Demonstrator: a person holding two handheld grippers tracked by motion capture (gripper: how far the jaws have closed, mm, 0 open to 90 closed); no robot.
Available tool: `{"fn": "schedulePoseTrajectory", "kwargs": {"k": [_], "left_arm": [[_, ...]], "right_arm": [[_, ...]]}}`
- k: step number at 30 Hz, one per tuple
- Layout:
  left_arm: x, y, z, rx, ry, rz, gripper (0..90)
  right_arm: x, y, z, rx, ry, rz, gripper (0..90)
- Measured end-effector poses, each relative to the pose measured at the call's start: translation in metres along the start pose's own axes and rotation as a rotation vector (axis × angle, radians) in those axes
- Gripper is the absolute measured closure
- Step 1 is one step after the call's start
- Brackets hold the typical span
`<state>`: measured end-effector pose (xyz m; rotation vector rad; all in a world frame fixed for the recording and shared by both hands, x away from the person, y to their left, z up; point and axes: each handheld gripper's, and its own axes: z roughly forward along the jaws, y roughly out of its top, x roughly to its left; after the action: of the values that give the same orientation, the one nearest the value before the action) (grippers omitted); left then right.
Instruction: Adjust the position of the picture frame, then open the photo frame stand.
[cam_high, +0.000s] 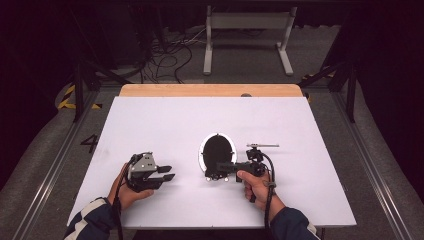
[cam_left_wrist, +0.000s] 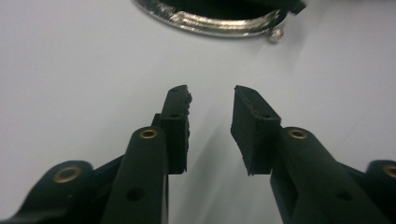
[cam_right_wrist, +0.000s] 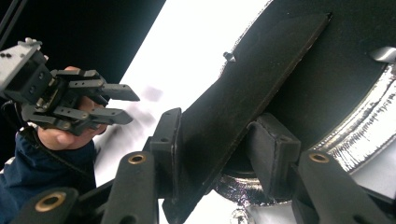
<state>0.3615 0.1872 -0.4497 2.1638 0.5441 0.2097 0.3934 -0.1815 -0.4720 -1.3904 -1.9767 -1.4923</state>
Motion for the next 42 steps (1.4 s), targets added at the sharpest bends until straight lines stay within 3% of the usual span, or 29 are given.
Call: {"fn": "schedulePoseTrajectory", "kwargs": {"k": [1, 5, 9, 15, 19, 21, 28, 30, 33, 42], "left_arm": [[0.0, 0.0, 0.0, 0.0, 0.0, 0.0, 62.8], [0.007, -0.001, -0.001, -0.038, -0.004, -0.063, 59.3], [0.015, 0.001, 0.006, -0.062, 0.008, -0.111, 47.1], [0.023, 0.018, 0.028, -0.076, -0.025, -0.128, 33.8], [0.025, 0.027, 0.036, -0.091, -0.058, -0.13, 29.5], [0.027, 0.033, 0.042, -0.101, -0.104, -0.149, 28.9], [0.034, 0.043, 0.07, -0.06, -0.133, -0.147, 25.9], [0.035, 0.045, 0.077, -0.048, -0.148, -0.166, 25.5], [0.035, 0.048, 0.086, -0.035, -0.171, -0.152, 25.4], [0.035, 0.052, 0.092, -0.014, -0.18, -0.15, 34.5]], "right_arm": [[0.0, 0.0, 0.0, 0.0, 0.0, 0.0, 57.7], [-0.001, 0.0, 0.001, -0.001, 0.006, -0.027, 58.0], [0.002, 0.0, 0.0, -0.005, 0.001, -0.079, 58.9], [0.005, -0.002, -0.001, -0.014, -0.01, -0.152, 59.6], [0.009, -0.004, -0.003, -0.018, -0.022, -0.203, 60.6], [0.01, -0.005, -0.004, -0.019, -0.026, -0.213, 60.6], [0.014, -0.004, -0.003, -0.014, -0.033, -0.283, 60.7], [0.016, -0.004, -0.002, -0.02, -0.031, -0.311, 60.7], [0.017, -0.005, -0.003, -0.026, -0.035, -0.336, 60.7], [0.022, -0.008, -0.004, -0.041, -0.036, -0.385, 61.5]]}}
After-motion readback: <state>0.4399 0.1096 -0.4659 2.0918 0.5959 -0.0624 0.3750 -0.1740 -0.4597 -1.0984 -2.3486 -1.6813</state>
